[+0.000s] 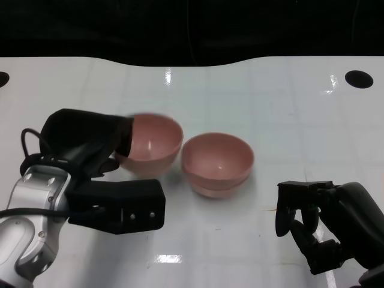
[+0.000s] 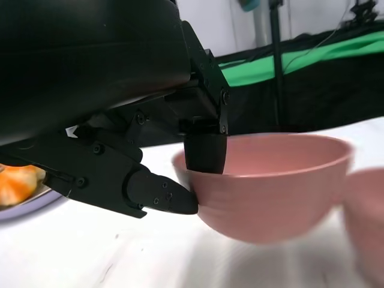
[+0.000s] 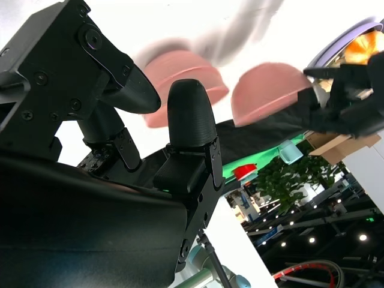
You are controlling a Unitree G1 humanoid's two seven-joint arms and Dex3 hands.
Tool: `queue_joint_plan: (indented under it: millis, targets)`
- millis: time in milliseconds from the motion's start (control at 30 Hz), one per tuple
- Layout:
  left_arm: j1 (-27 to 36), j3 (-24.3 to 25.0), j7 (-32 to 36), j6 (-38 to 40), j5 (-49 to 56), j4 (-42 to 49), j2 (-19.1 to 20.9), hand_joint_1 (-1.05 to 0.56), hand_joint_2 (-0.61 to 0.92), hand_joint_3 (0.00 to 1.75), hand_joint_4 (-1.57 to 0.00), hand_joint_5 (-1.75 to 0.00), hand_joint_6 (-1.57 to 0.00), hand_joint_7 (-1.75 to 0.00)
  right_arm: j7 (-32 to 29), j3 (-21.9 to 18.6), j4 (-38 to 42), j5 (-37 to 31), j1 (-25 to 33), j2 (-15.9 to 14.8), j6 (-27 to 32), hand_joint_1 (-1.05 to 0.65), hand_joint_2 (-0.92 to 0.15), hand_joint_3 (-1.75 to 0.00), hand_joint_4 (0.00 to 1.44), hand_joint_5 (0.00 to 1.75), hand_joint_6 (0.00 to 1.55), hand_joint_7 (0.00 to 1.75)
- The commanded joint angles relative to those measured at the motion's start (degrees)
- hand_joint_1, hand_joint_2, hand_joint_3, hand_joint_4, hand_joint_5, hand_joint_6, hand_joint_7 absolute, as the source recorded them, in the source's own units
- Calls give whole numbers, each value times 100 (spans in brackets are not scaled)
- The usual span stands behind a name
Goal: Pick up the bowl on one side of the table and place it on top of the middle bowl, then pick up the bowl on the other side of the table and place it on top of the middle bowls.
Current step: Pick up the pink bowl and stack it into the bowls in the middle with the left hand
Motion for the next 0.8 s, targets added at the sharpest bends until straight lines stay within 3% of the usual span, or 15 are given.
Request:
queue_joint_plan:
  millis: [33,133,300,367,433,500,667,800]
  targets:
    - [-192,45,-213,0,-27,-181,16,-24,91,17,-85,-175,-61,-171,-24,-27,29,48,-2,-45,-41,-9,-14,-166,96,175,80,156]
    - [-314,14,-255,-53,-40,-226,-83,-27,92,24,-84,-175,-62,-171,-33,-25,34,54,3,-37,-51,-9,-14,-166,96,175,80,156]
    - [-446,-34,-142,-120,91,-175,-183,-27,86,28,-87,-175,-89,-100,-24,-15,-22,42,27,-15,-15,-10,-14,-166,96,175,80,156]
    - [-469,-35,-122,-138,139,-169,-179,-27,85,29,-87,-175,-94,-90,-20,-12,-30,47,31,-13,-15,-10,-14,-166,96,175,80,156]
    - [-493,-32,-161,-118,183,-201,-176,-28,85,29,-86,-175,-95,-88,-30,-10,-20,43,27,-9,-26,-10,-14,-166,96,175,80,156]
    - [-535,-27,-186,-120,224,-245,-169,-28,84,30,-87,-175,-88,-110,-44,-7,2,39,18,-3,-40,-9,-14,-166,96,175,80,156]
    - [-612,-20,-31,-283,226,-256,-237,-29,82,31,-88,-175,-84,-117,-32,-14,18,54,14,-15,-56,-9,-14,-166,96,175,79,155]
    - [-687,-50,174,-415,222,-119,-346,-29,78,40,-90,-175,-79,-134,-72,-17,55,23,5,-17,-85,-10,-14,-166,96,175,80,156]
